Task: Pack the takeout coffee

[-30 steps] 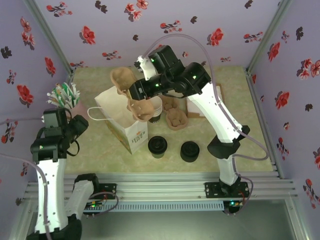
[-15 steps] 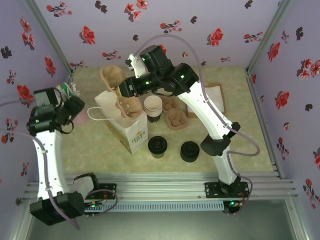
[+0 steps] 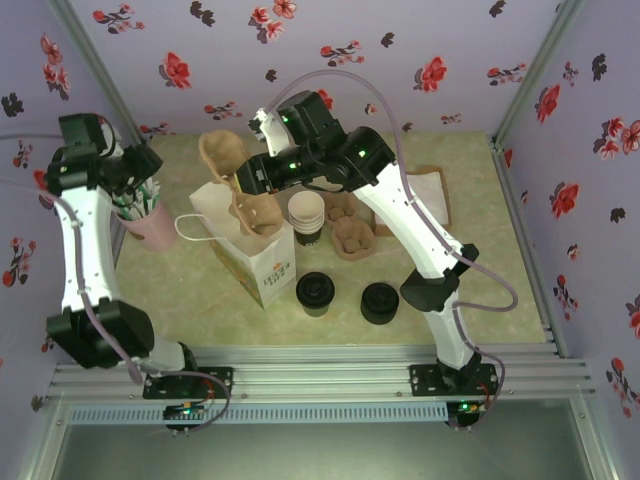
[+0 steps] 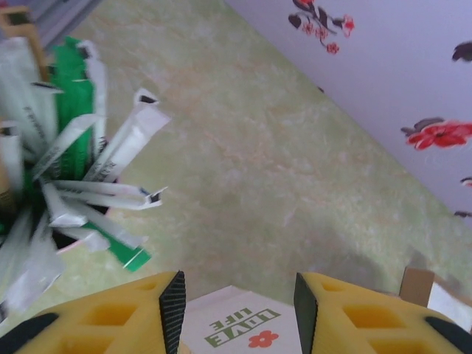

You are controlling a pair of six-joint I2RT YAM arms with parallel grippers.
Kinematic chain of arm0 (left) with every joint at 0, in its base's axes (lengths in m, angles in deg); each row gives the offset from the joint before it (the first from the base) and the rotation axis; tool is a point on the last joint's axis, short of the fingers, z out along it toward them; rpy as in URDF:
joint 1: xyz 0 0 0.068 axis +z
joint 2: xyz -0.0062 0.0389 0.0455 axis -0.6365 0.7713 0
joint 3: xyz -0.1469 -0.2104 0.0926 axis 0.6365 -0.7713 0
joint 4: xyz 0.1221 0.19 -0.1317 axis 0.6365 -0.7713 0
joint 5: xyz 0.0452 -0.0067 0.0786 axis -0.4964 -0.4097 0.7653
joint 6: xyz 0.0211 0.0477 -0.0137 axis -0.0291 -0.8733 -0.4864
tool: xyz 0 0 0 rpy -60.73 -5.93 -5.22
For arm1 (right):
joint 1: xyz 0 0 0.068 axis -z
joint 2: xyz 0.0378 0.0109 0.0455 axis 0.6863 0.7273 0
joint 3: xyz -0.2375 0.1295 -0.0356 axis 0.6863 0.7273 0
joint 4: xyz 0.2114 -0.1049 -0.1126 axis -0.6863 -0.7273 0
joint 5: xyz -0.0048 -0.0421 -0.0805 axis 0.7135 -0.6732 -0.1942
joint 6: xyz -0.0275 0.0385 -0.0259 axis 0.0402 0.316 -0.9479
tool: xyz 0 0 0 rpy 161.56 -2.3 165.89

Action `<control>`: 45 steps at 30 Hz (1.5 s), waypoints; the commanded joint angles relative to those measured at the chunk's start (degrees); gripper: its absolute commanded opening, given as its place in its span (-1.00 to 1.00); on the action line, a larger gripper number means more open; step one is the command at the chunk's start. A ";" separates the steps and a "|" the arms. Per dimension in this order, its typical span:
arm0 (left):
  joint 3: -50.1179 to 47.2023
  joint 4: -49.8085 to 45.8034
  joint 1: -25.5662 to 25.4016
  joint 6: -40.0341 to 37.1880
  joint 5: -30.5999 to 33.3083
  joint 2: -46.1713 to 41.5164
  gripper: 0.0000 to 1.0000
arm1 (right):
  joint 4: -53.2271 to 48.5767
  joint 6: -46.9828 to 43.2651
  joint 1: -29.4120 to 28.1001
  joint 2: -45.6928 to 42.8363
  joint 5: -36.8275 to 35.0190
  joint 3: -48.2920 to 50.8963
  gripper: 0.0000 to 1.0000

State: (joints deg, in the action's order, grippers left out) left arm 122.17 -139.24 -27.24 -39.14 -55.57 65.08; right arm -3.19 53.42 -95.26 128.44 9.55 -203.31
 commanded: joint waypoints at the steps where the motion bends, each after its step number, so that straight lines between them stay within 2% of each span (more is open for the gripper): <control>1: 5.98 -4.38 -3.80 -4.46 -1.66 4.54 -0.15 | 0.31 -0.77 -0.42 0.90 0.15 -1.69 -0.25; 7: 11.50 -8.42 -7.41 -6.81 -1.16 13.23 -0.28 | -0.31 -1.14 -0.45 0.92 -0.43 -1.60 -0.25; 15: 12.57 -11.45 -11.84 -8.89 -0.76 18.46 -0.38 | -0.30 -1.29 -0.43 0.95 -0.19 -1.52 -0.25; 29: 5.71 -8.53 -17.79 -7.20 -0.99 15.33 -0.45 | -1.10 -1.23 -0.38 0.40 -0.28 -1.19 -0.28; 45: -1.85 -3.84 -22.16 -3.33 -2.13 9.48 -0.45 | -0.66 -0.97 -0.62 -1.98 -1.16 3.51 -0.29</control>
State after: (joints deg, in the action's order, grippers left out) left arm 121.87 -144.42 -48.94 -43.88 -56.64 76.95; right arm -3.63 53.27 -95.26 128.64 9.09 -200.19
